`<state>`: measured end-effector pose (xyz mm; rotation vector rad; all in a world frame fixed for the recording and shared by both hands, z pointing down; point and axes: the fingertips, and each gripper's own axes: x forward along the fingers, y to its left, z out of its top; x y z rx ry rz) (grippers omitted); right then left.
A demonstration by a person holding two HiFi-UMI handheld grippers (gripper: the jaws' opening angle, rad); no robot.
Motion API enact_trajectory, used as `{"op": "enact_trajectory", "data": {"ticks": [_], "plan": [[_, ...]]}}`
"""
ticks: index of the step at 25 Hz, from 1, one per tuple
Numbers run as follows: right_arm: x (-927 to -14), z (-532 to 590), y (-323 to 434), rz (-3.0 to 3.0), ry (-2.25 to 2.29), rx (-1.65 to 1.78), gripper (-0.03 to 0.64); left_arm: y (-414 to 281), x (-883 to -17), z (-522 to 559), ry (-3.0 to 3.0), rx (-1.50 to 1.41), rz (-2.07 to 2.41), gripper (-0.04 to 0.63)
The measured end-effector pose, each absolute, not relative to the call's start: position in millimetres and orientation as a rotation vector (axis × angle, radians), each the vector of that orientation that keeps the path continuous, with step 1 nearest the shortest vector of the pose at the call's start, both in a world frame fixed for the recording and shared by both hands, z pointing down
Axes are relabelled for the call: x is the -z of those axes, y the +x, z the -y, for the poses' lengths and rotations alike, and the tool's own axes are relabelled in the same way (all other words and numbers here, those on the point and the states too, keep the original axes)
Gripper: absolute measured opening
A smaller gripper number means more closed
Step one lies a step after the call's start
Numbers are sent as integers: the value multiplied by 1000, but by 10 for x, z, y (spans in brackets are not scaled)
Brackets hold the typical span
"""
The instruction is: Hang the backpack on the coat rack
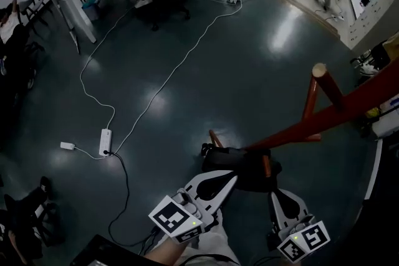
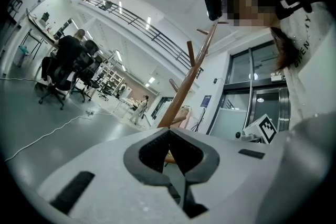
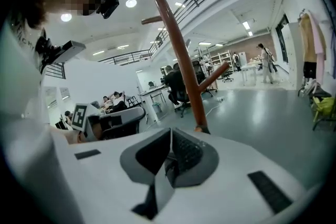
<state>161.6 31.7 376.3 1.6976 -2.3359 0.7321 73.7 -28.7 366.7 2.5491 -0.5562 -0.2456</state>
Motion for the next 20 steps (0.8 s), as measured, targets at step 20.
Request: {"op": "enact_trajectory", "data": {"ticks": [20], "plan": [[-2556,-381,1229,2470,1670,-376,20,973,-2784,191,2693,356,391,9]]}}
